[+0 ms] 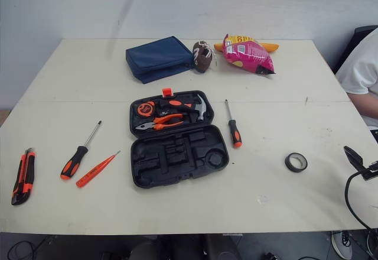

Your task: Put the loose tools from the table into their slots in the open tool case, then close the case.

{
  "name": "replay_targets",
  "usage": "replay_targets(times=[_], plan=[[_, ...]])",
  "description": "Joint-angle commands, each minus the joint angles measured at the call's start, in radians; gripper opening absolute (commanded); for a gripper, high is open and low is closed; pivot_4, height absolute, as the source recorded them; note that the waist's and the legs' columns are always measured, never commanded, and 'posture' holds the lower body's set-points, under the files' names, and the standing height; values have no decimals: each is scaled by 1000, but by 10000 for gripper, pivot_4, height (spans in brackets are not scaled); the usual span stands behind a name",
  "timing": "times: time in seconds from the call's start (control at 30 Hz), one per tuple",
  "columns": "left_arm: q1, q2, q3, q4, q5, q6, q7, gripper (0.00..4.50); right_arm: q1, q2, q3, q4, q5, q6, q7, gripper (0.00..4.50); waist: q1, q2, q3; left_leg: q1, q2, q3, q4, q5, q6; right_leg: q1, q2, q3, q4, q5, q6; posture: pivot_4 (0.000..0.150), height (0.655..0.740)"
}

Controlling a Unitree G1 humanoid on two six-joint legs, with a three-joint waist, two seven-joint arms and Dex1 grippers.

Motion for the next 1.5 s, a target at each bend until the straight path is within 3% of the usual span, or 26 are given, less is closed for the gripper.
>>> replay_targets(times=[0.03,0.13,0.33,0.47,0.6,0.7,0.87,0.9,1.0,1.17,1.23,1.5], plan=[[6,4,23,-39,-54,24,-43,44755,-11,-5,-7,-7,18,9,9,45000,0,0,0,0,0,0,0,0,0,0,0,0,0,0,0,1500,7400],[11,-7,44,-83,-114,89,-121,44755,-23,3,0,-15,19,19,26,45000,0,0,0,0,0,0,0,0,0,0,0,0,0,0,0,1500,7400],[21,-16,59,-186,-150,147,-125,44755,-66,24,14,-58,33,45,97,45000,0,0,0,0,0,0,0,0,0,0,0,0,1,0,0,1500,7400],[57,-33,-7,-456,-173,238,-197,44755,-133,82,120,-321,118,317,311,45000,-4,0,0,0,0,0,1,0,0,0,0,0,2,0,0,1500,7400],[110,-57,-60,-710,-181,357,-220,44755,-161,73,226,-507,22,530,179,45000,2,2,2,-1,0,-1,1,1,-1,-1,0,0,5,0,0,1500,7400],[109,-68,-73,-800,-174,415,-201,44755,-167,78,257,-605,12,626,148,45000,11,3,2,-3,0,-2,0,3,-6,-4,1,0,5,-1,0,1500,7400],[57,-81,-297,-1092,-152,605,-124,44755,-349,161,448,-761,-45,828,170,45000,6,5,3,-3,-1,-1,2,5,-3,-3,0,2,5,1,2,1500,7400],[35,-88,-329,-1125,-150,636,-101,42259,-380,183,477,-773,-59,860,162,45000,4,5,3,-3,0,-1,2,5,-2,-3,0,2,5,2,2,1500,7400],[-15,-114,-389,-1184,-135,710,-36,32394,-434,217,530,-772,-92,900,158,35958,7,5,3,-3,0,-2,1,7,-5,-4,1,1,6,2,1,1500,7400],[-90,-162,-520,-1287,-105,875,85,7874,-562,314,626,-671,-177,915,124,9711,7,6,4,-7,0,-1,2,7,-6,-7,2,2,5,0,0,1500,7400],[-126,-195,-548,-1282,-94,915,131,725,-579,328,666,-625,-230,866,116,1159,9,5,4,-7,0,-1,3,7,-6,-7,1,2,5,0,0,1500,7400],[-226,-264,-677,-1261,-32,995,192,725,-593,392,708,-561,-287,789,104,1159,23,5,4,-7,0,-1,5,7,-5,-6,1,2,6,0,0,1500,7400]])
